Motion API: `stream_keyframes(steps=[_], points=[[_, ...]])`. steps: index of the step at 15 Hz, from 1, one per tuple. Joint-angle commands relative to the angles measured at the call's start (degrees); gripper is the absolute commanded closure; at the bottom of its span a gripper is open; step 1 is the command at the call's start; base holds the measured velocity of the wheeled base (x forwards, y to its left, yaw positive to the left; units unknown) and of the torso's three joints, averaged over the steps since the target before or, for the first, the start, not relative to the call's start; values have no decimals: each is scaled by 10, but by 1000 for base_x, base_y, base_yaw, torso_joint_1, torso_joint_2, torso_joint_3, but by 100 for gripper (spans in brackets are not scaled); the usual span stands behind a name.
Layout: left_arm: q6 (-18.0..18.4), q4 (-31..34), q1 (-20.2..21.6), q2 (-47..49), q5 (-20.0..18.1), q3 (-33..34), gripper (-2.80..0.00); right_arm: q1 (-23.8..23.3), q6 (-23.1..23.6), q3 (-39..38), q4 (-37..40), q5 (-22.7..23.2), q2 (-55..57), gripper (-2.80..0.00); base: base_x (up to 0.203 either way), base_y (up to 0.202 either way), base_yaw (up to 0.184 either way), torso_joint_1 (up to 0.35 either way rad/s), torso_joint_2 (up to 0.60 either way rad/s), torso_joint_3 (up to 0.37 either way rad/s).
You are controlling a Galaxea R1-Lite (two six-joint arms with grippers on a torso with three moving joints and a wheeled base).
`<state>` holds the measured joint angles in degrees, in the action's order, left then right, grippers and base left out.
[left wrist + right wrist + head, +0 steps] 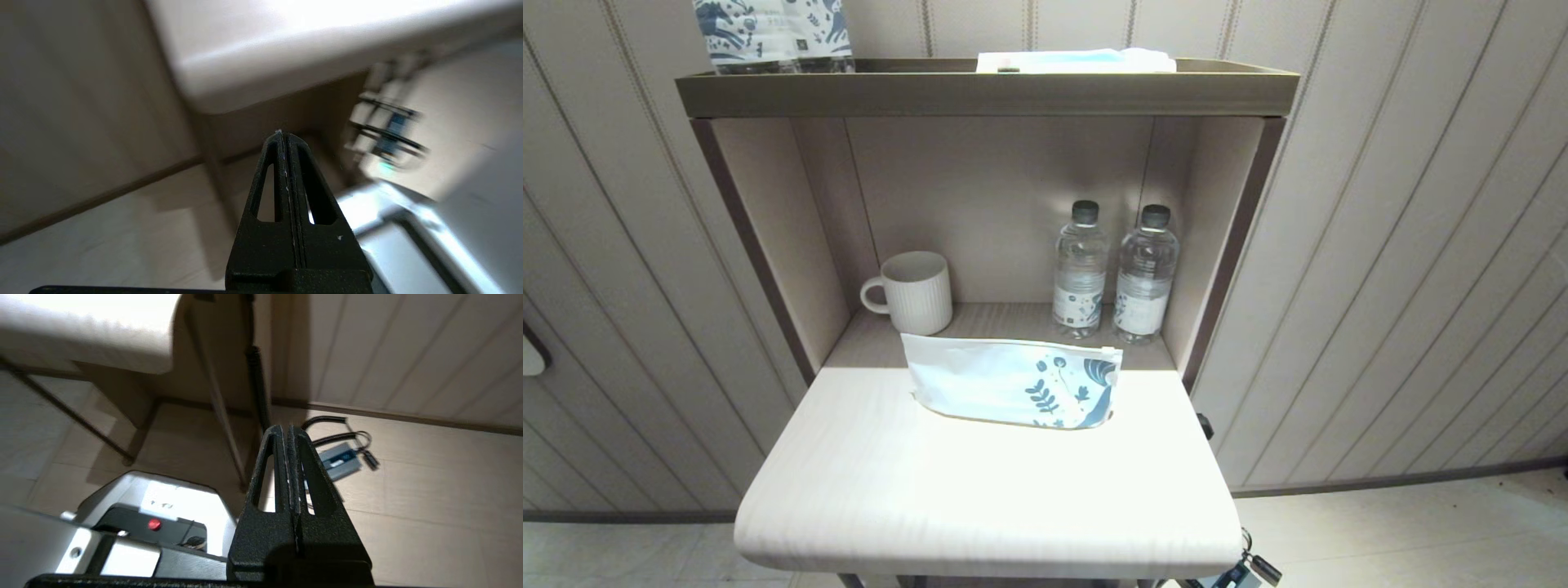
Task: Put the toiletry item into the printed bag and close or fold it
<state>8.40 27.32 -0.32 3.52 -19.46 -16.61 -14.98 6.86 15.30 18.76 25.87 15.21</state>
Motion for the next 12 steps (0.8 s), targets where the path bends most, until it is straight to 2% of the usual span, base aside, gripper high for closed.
stream_keyframes(steps=[1,2,3,4,6,8,9,11,12], points=[[-33,-28,3,-35,84,31,0,0,4,-9,-1,44,2,0,0,0,0,0,0,0],[-43,-35,3,-34,97,36,0,-1,17,-13,-4,59,4,0,0,0,0,0,0,0],[-41,-37,3,-34,103,38,0,-4,25,-17,-22,53,9,0,0,0,0,0,0,0],[-31,-49,3,-34,108,43,0,-4,26,-22,-52,46,13,0,0,0,0,0,0,0],[12,-131,3,-34,127,73,0,-4,26,-25,-113,25,50,0,0,0,0,0,0,0],[25,-194,3,-34,182,109,0,-3,26,-23,-136,23,69,0,0,0,0,0,0,0],[22,-193,3,-34,201,114,0,-3,27,-28,-135,23,57,0,0,0,0,0,0,0],[-7,-167,3,-34,170,124,0,-3,27,-71,-134,18,20,0,0,0,0,0,0,0],[-13,-165,3,-34,171,125,0,-3,25,-92,-135,9,3,0,0,0,0,0,0,0]])
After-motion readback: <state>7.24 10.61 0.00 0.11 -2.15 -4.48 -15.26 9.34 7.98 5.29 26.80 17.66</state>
